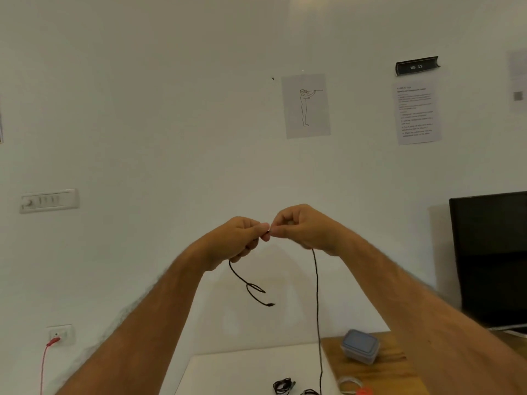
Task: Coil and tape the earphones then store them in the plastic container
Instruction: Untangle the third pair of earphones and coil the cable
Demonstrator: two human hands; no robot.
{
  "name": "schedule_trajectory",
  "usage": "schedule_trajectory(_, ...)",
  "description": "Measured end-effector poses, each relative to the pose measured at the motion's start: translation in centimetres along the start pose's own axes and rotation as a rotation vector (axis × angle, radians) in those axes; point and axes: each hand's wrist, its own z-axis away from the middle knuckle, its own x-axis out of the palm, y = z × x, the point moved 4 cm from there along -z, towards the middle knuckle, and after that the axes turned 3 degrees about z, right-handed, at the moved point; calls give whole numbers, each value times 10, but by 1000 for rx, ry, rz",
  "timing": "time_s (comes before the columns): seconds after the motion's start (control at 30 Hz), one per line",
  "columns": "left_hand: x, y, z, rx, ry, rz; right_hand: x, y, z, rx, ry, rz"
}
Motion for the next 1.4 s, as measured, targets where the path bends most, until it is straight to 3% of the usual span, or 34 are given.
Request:
schedule_trajectory(0.2,-40,-19,19,-32,38,77,-59,15,10,-45,298,34)
schedule_trajectory(0.33,-57,-27,30,-51,44,114,-91,36,18,49,410,-46)
schedule_trajectory(0.4,-58,-23,30,-41,36,140,-92,42,20,130,335,-161)
schedule_trajectory(0.53,-45,-1,21,6,4,163,-63,35,21,248,26,-353)
schedule_trajectory(0.7,-17,26,4,34,-24,150,-24,-5,9,97,-173,-228)
schedule_trajectory(0.83,-9,32,1,36,-13,222,-23,-31,-8,-79,-9,-106)
schedule_trajectory(1.0,-13,15,10,-15,-13,389,-49,-27,-15,-119,253,-114)
schedule_trajectory(1.23,11,27,21,28,-128,468,-44,-17,-22,-132,353,-200)
schedule_trajectory(1.4,20,40,21,98,-118,550,-41,-22,-26,-150,405,-229)
